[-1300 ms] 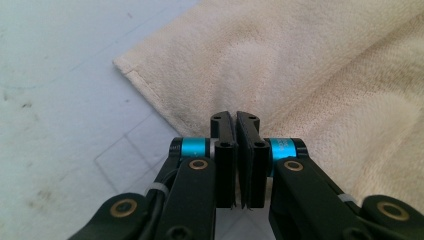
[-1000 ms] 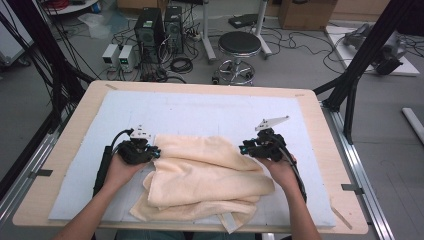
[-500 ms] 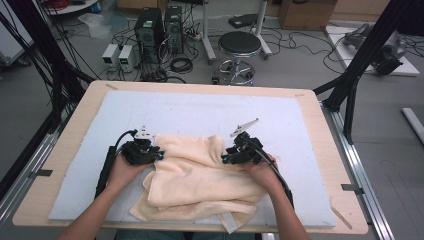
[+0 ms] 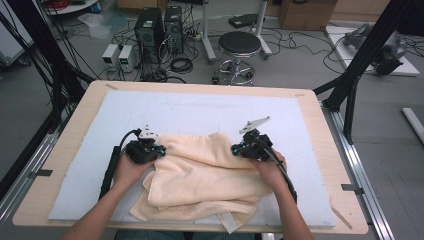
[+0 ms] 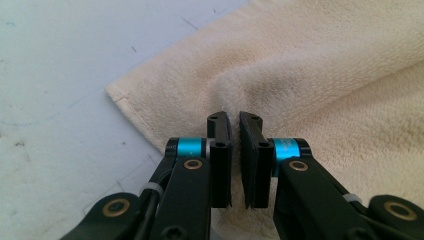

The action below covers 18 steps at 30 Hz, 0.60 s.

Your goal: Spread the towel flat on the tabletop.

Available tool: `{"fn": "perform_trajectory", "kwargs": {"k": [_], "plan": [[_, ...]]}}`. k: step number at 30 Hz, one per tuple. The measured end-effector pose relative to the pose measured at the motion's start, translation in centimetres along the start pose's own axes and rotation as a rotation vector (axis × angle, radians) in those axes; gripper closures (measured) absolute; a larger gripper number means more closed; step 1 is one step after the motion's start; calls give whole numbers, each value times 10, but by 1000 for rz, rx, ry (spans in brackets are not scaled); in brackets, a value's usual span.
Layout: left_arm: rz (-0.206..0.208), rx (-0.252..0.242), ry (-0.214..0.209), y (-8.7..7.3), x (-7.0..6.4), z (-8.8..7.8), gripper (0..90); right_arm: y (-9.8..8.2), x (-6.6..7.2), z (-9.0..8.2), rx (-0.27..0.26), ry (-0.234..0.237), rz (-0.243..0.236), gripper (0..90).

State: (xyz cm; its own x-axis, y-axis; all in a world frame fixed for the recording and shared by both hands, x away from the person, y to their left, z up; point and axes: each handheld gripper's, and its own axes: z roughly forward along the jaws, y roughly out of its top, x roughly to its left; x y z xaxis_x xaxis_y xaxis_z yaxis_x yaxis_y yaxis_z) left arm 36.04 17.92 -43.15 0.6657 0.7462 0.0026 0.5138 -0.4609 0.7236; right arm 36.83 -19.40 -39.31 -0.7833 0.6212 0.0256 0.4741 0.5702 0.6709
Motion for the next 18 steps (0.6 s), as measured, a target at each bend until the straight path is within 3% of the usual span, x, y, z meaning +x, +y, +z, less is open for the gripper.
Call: {"fn": "perform_trajectory", "kwargs": {"k": [1, 2, 4, 6, 7, 9, 12, 15, 18], "plan": [[-6, 0, 2, 0, 0, 1, 832, 0, -2, -6, -14, -32, 8, 853], [-18, -6, -4, 0, 0, 2, 830, -1, -6, -17, -38, -118, 11, 843], [-36, -17, -10, 1, 0, 4, 798, -2, -9, -28, -75, -217, 16, 719], [-61, -26, -7, 1, 1, 4, 727, -4, -15, -31, -96, -171, 38, 668], [-70, -22, -7, 1, 2, 3, 700, -6, -17, -30, -81, -171, 37, 664], [-72, -20, -5, 1, 4, 3, 664, -10, -24, -24, -62, -125, 72, 626], [-76, -22, 2, 0, 5, 3, 632, -15, -34, -12, -14, -98, 114, 592], [-91, -53, 6, 1, 8, 1, 633, -15, -40, -6, -20, -101, 105, 595], [-118, -50, 26, 5, 14, 3, 647, -14, -46, -4, -34, -120, 68, 589]]}}
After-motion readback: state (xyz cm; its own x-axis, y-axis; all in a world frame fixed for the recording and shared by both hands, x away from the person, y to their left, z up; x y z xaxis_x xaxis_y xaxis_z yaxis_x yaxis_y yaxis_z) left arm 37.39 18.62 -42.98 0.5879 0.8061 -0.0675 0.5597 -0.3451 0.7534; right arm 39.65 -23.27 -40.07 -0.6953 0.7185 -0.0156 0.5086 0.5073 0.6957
